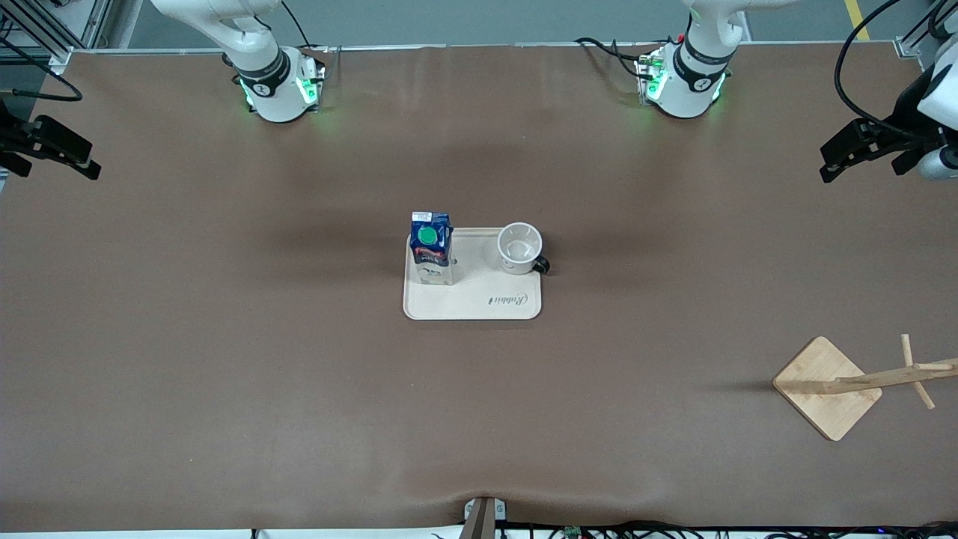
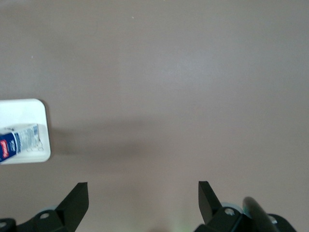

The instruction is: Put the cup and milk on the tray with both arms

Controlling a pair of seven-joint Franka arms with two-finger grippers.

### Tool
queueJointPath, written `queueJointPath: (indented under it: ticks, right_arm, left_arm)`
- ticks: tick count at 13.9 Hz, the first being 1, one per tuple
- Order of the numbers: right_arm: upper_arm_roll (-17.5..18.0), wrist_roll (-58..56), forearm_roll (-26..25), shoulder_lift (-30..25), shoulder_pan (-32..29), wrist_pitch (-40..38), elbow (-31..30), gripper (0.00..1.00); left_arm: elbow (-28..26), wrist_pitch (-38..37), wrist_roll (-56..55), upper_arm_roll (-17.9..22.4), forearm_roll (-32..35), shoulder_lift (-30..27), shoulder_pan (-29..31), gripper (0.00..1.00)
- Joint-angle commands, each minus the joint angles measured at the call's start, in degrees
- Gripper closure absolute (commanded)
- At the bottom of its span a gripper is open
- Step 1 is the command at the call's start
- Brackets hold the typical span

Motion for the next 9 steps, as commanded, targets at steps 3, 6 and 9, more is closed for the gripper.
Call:
queueJointPath:
  ticks: [3, 6, 9]
  right_arm:
    - [0.7, -2.9, -0.3, 0.9, -1.5, -1.5, 1.5, 0.00]
    - [0.8, -2.9, 0.0, 0.9, -1.4, -1.7, 1.5, 0.00]
    - [0.8, -2.9, 0.0, 0.9, -1.3, -1.9, 1.5, 0.00]
  left_arm:
    - [0.9, -1.3, 0.5, -0.6, -1.1, 0.1, -0.1, 0.00]
    - [1.0, -1.3, 0.2, -0.6, -1.1, 0.1, -0.1, 0.00]
    - [0.9, -1.3, 0.1, -0.6, -1.2, 0.1, 0.0, 0.00]
